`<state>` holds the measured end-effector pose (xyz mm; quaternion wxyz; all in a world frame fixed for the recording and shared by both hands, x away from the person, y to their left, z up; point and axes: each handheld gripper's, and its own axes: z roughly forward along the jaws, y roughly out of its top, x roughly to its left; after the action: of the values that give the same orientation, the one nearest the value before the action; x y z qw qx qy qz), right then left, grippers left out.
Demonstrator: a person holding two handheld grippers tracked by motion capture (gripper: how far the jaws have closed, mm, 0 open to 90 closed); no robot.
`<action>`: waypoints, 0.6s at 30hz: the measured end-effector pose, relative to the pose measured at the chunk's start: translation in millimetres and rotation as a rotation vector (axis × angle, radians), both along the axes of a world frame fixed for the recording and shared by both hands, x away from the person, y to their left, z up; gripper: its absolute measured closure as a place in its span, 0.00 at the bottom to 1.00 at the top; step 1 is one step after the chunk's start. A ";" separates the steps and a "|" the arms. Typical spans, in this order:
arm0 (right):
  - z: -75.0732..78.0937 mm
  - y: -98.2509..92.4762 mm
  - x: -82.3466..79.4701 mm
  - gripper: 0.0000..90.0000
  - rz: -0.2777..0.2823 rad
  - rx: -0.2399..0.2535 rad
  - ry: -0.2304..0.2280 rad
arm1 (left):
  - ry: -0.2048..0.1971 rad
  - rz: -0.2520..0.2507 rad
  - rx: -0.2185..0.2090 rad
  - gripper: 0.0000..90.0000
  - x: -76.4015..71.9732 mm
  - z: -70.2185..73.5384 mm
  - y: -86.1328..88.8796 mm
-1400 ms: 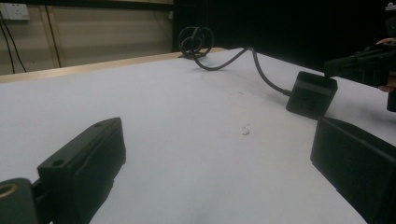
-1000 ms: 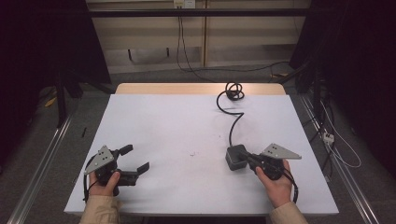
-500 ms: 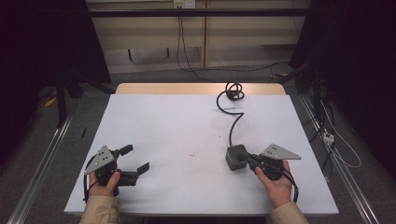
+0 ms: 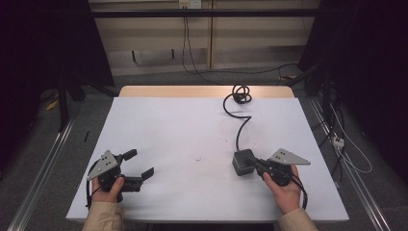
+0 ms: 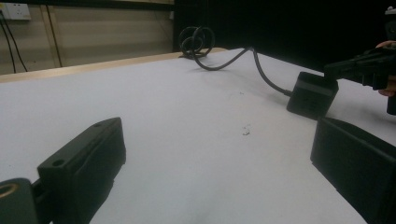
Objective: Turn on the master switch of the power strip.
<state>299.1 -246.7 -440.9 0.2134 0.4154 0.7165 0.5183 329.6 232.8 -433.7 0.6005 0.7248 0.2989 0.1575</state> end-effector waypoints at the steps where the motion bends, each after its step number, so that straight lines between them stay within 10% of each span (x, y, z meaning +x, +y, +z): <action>1: 0.0 0.0 0.1 1.00 0.001 0.001 0.000 | 0.000 0.001 0.000 0.03 0.0 -0.1 -0.1; 18: -0.6 1.1 -1.1 1.00 -0.006 -0.007 -0.005 | 0.002 0.000 0.000 0.03 -0.1 -0.4 -1.3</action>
<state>298.0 -245.6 -441.5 0.2183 0.4155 0.7163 0.5164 329.5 231.5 -434.0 0.6002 0.7249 0.2996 0.1566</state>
